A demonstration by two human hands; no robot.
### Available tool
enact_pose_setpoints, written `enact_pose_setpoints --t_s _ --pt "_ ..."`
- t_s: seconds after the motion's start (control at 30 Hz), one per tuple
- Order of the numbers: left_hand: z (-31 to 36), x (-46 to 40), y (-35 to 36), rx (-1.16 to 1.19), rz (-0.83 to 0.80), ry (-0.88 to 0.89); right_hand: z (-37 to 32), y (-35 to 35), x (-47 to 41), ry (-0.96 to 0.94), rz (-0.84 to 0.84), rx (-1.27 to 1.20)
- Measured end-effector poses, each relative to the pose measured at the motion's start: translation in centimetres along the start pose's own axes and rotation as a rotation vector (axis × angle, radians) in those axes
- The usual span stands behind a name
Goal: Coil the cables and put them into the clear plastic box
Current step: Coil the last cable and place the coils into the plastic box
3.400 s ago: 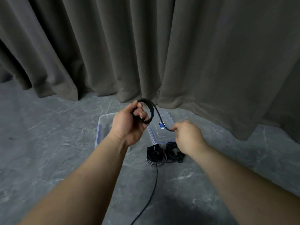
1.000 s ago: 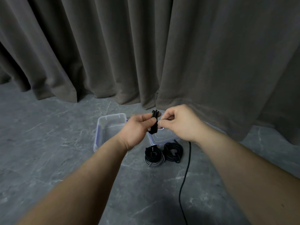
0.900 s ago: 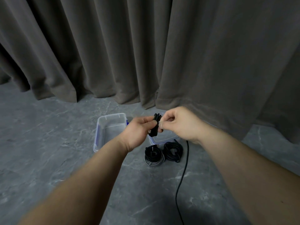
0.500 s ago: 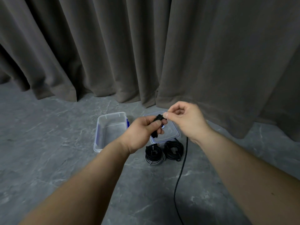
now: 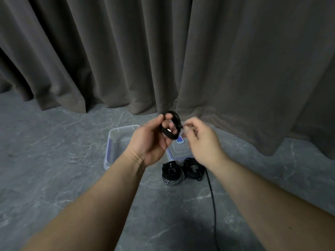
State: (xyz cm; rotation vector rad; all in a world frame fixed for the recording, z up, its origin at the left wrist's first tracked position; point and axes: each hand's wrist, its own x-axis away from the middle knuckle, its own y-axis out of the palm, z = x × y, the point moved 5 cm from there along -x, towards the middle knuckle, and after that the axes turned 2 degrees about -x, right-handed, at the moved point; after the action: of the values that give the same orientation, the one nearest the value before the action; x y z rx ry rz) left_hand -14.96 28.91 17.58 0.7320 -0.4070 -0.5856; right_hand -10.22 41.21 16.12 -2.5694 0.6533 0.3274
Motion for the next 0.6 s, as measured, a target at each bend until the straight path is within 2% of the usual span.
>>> enact_pose_setpoints --t_s 0.13,0.23,0.3,0.4,0.5,0.6 --pt "1.6 -0.4 -1.4 0.065 0.135 0.092 0.3 2.1 1.3 0.058 -0.375 0.198" --pt "1.7 -0.5 -2.4 0.007 0.222 0.137 -0.3 2.8 1.9 0.015 -0.514 0.391" --pt "1.6 -0.5 -2.6 -0.087 0.249 0.197 -1.3 3.1 1.7 -0.035 -0.565 0.522" --pt "1.4 -0.3 -2.7 -0.411 0.269 0.279 -2.9 2.7 1.2 -0.050 -0.597 0.548" --pt "0.8 0.0 -2.8 -0.705 0.228 0.294 -3.2 2.0 0.4 0.021 -0.619 0.471" --pt "0.1 0.2 -3.3 -0.840 0.141 0.246 -3.1 1.8 0.1 0.100 -0.564 0.254"
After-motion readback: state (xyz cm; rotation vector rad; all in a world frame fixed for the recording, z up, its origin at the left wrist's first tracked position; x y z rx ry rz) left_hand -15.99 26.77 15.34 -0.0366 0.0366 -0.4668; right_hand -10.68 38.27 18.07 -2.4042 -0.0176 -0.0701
